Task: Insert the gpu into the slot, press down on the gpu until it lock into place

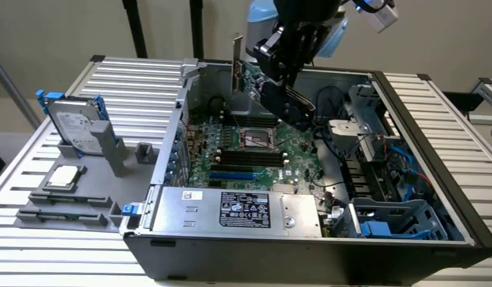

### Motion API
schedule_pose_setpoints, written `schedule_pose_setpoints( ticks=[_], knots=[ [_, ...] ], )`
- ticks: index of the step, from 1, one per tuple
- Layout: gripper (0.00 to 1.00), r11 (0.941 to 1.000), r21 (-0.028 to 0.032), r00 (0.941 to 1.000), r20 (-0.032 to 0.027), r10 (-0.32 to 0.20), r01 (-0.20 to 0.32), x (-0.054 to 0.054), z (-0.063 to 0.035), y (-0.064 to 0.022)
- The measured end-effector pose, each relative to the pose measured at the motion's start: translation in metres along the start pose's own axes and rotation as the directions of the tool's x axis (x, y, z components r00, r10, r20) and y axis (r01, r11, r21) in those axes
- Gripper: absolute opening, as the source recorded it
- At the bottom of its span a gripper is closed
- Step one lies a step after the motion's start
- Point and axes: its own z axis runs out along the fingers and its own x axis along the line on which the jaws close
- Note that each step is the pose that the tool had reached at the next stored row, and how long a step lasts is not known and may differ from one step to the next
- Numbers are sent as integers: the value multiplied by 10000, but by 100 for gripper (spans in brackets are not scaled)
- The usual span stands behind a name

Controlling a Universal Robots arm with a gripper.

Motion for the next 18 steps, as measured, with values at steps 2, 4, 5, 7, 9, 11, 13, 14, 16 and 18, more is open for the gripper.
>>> schedule_pose_setpoints(
  ticks=[2, 4, 5, 7, 9, 11, 13, 14, 16, 18],
  knots=[
    [26, 9995, 20, 9995, 38, -315, 315, 0, 8, 0],
    [26, 9980, 41, 9980, 72, -626, 626, 0, 15, -1],
    [26, 9968, 53, 9968, 87, -792, 792, 0, 18, -1],
    [26, 9938, 75, 9938, 111, -1110, 1110, 0, 27, -2],
    [26, 9891, 94, 9891, 120, -1468, 1467, 1, 38, -3],
    [26, 9833, 101, 9833, 113, -1818, 1817, 1, 52, -4],
    [26, 9760, 98, 9760, 99, -2175, 2174, 2, 72, -5],
    [26, 9720, 93, 9720, 90, -2349, 2349, 2, 83, -6],
    [26, 9626, 81, 9626, 72, -2708, 2708, 3, 107, -8],
    [26, 9523, 68, 9523, 59, -3052, 3052, 4, 130, -10]
  ],
)
